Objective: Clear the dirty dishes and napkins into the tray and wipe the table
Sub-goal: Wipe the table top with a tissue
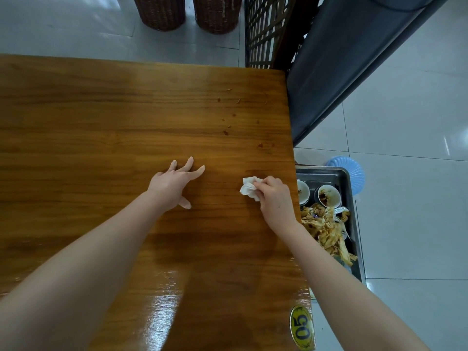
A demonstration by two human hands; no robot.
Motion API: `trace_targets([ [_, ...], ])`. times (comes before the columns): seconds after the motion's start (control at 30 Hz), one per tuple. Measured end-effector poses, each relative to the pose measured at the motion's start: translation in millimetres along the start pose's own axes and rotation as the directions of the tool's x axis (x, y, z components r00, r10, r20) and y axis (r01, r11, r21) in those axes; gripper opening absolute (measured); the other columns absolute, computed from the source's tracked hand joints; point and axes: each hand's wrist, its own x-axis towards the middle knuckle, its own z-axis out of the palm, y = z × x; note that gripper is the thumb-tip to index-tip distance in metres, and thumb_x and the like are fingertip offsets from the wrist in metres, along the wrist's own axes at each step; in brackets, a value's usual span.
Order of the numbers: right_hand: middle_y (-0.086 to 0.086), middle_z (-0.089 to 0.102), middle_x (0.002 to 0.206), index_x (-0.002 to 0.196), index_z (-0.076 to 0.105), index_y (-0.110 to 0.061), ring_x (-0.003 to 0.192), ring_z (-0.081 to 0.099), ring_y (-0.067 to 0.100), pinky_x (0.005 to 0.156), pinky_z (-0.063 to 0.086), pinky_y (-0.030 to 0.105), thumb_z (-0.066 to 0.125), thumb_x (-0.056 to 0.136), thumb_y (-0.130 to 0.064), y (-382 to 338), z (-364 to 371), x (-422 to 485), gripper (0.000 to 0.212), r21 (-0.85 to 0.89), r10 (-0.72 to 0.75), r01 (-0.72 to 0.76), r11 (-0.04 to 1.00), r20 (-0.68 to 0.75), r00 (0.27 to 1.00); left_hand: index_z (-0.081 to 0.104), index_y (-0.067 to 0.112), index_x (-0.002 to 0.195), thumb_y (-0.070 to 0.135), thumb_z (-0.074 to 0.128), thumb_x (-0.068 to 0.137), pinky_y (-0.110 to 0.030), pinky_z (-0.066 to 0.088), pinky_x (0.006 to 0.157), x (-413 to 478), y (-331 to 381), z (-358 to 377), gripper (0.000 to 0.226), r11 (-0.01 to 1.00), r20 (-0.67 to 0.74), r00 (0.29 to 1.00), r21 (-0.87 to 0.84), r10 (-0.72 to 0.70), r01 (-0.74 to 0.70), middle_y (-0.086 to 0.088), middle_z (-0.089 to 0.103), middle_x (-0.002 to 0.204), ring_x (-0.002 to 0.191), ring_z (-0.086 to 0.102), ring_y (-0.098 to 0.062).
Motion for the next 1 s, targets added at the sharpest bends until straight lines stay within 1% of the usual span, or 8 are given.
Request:
trace_targets([
  [0.2,0.010,0.063,0.119,0.123,0.063,-0.007,0.111,0.056,0.026,0.094,0.043,0.039,0.059,0.080,0.015,11.8,-15.1,2.8,0.048,0.034,0.017,-0.014,0.999,-0.097,0.995,0.000,0.044,0.150,0.027,0.081,0.072,-0.050,0.031,0.111,-0.7,0.2,-0.9,0.114,1.000,0.009,1.000,-0.005,-0.004,0.004,0.006,-0.008,0.161,0.147,0.000,-0.032],
  [0.27,0.011,0.063,0.121,0.121,0.064,-0.007,0.114,0.057,0.029,0.096,0.042,0.041,0.063,0.075,0.018,14.0,-17.4,3.1,0.052,-0.016,-0.141,0.141,0.990,-0.009,0.990,0.000,0.044,0.150,0.026,0.081,0.073,-0.049,0.031,0.111,-2.0,1.1,-2.3,0.113,1.000,0.014,1.000,-0.007,-0.002,0.002,0.005,-0.009,0.161,0.148,0.000,-0.032],
  [0.37,0.011,0.062,0.126,0.121,0.063,-0.007,0.118,0.057,0.030,0.099,0.042,0.042,0.067,0.069,0.020,13.8,-13.9,-0.4,0.059,-0.083,-0.324,0.341,0.936,0.169,0.931,0.001,0.042,0.151,0.026,0.080,0.074,-0.050,0.031,0.111,-4.0,1.5,-4.3,0.111,1.000,0.012,1.000,-0.005,0.009,-0.009,0.004,-0.008,0.161,0.147,0.000,-0.033],
  [0.6,0.009,0.066,0.115,0.115,0.066,-0.007,0.110,0.061,0.028,0.097,0.045,0.039,0.072,0.067,0.016,14.4,-11.3,9.8,0.054,-0.113,-0.379,0.408,0.906,0.215,0.900,0.000,0.041,0.152,0.025,0.078,0.076,-0.050,0.028,0.113,-6.9,4.4,-8.5,0.110,1.000,0.031,0.999,0.004,0.006,-0.007,0.003,-0.009,0.161,0.148,-0.001,-0.033],
  [0.7,0.009,0.068,0.105,0.105,0.070,-0.006,0.101,0.062,0.028,0.098,0.043,0.039,0.068,0.075,0.013,17.0,-10.9,22.0,0.035,-0.102,-0.336,0.364,0.926,0.217,0.917,0.000,0.041,0.151,0.025,0.079,0.076,-0.050,0.028,0.113,-7.2,4.1,-8.4,0.110,1.000,0.032,0.999,-0.002,0.005,-0.005,0.003,-0.009,0.161,0.148,-0.001,-0.033],
  [0.77,0.010,0.068,0.100,0.101,0.071,-0.005,0.095,0.060,0.026,0.091,0.044,0.036,0.064,0.083,0.006,18.9,-10.0,31.6,0.022,-0.103,-0.265,0.294,0.950,0.226,0.937,0.000,0.041,0.151,0.024,0.079,0.076,-0.050,0.028,0.113,-7.3,4.2,-8.6,0.111,1.000,0.035,0.999,-0.006,0.006,-0.006,0.003,-0.009,0.161,0.148,-0.002,-0.033],
  [0.9,0.009,0.064,0.084,0.087,0.072,-0.002,0.080,0.057,0.021,0.072,0.047,0.035,0.061,0.090,-0.005,20.9,-8.5,49.7,0.012,0.062,-0.017,0.012,0.998,0.073,0.997,-0.001,0.042,0.151,0.023,0.079,0.076,-0.050,0.027,0.113,-7.1,3.9,-9.5,0.111,1.000,0.046,0.999,-0.017,0.001,0.000,0.004,-0.011,0.161,0.148,-0.003,-0.032],
  [1.0,0.001,0.060,0.080,0.084,0.072,-0.005,0.075,0.055,0.014,0.064,0.043,0.022,0.063,0.089,-0.008,22.7,-7.3,64.2,0.010,0.130,0.122,-0.126,0.983,0.037,0.992,-0.001,0.042,0.151,0.022,0.079,0.076,-0.050,0.027,0.114,-6.1,3.5,-9.5,0.111,1.000,0.052,0.999,-0.030,0.000,0.002,0.005,-0.011,0.161,0.148,-0.004,-0.031],
])
